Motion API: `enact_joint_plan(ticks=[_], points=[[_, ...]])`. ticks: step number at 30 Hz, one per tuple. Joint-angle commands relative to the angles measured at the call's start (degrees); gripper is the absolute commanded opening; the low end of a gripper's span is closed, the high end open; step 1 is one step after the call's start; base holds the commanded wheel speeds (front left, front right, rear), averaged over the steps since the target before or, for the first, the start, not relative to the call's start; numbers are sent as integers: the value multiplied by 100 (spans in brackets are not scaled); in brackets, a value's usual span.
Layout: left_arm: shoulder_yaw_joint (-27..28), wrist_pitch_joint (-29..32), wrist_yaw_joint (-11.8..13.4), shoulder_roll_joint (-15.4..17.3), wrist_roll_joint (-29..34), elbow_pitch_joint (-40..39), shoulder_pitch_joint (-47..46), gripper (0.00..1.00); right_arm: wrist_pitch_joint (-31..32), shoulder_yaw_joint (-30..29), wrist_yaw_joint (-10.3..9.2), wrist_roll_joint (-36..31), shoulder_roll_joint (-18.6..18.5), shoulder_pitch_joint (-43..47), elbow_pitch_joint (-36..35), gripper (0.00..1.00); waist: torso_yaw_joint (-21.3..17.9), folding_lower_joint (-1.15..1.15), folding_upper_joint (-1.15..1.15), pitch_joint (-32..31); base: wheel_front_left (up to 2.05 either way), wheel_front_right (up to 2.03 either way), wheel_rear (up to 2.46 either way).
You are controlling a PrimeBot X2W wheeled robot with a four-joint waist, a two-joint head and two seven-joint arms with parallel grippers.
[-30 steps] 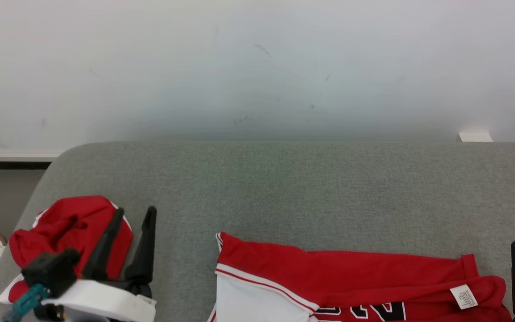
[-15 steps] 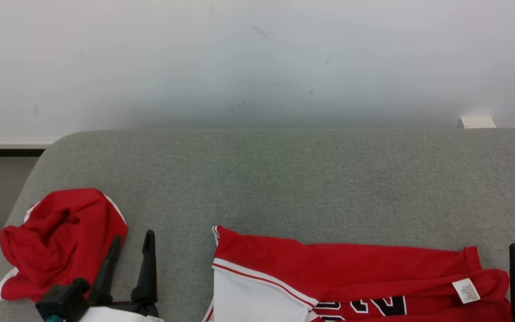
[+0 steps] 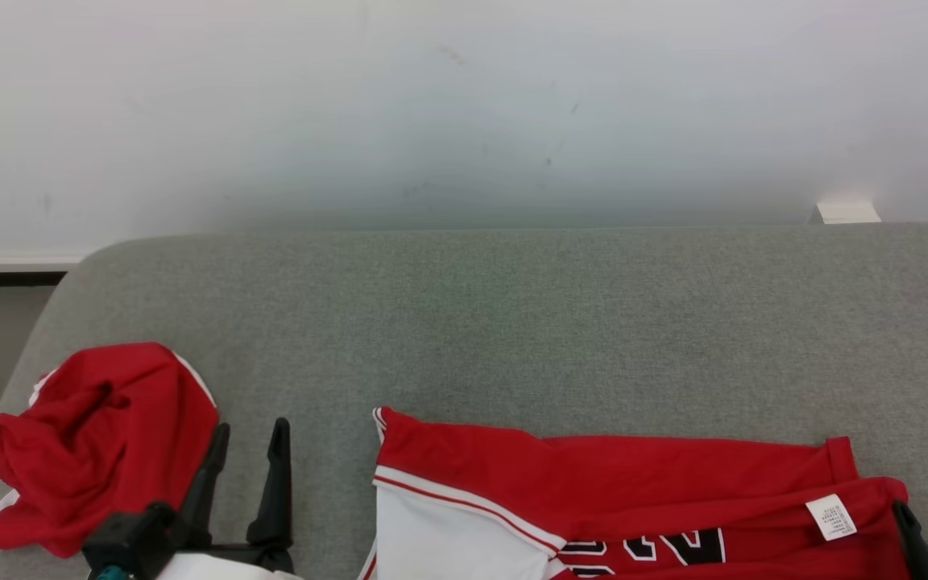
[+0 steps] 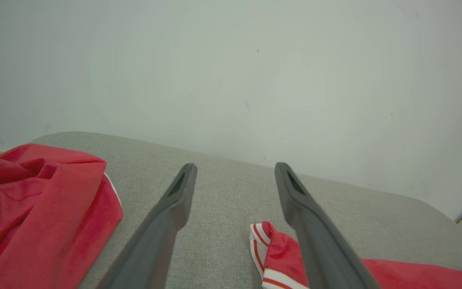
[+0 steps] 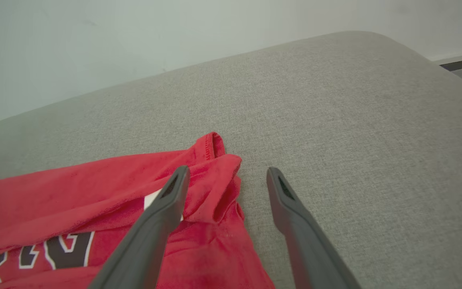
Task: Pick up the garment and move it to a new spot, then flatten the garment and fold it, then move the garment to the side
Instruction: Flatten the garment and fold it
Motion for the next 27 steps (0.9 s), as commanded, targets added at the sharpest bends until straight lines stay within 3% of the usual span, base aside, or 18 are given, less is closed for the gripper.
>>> enact_joint_plan(ticks=[1, 14, 19, 21, 22, 23, 24, 27], points=[[41, 0, -49, -7, 66, 44, -77, 100, 93, 134, -12, 238, -65, -209, 251, 100, 32, 0, 0, 56, 0, 0, 0], [134, 0, -200, -58, 200, 255, -243, 100, 563, 894, -12, 996, 5, -954, 1867, 100, 298, 0, 0, 274, 0, 0, 0], [207, 0, -217, -80, 227, 281, -231, 100, 845, 1117, -12, 1252, 108, -1076, 2093, 100, 347, 0, 0, 302, 0, 0, 0], [209, 0, -222, -88, 239, 304, -230, 100, 955, 1208, -5, 1332, 142, -1119, 2152, 49, 359, 0, 0, 299, 0, 0, 0], [210, 0, -228, -92, 240, 312, -233, 100, 967, 1231, -4, 1377, 150, -1150, 2176, 36, 365, 0, 0, 295, 0, 0, 0], [210, 0, -233, -99, 241, 320, -238, 100, 977, 1245, -3, 1427, 147, -1190, 2187, 10, 371, 0, 0, 289, 0, 0, 0], [212, 0, -238, -105, 243, 326, -241, 100, 986, 1251, -4, 1474, 127, -1216, 2198, 0, 376, 0, 0, 283, 0, 0, 0], [210, 0, -249, -117, 253, 348, -236, 100, 973, 1228, -5, 1651, 6, -1275, 2092, 0, 387, 0, 0, 274, 0, 0, 0]])
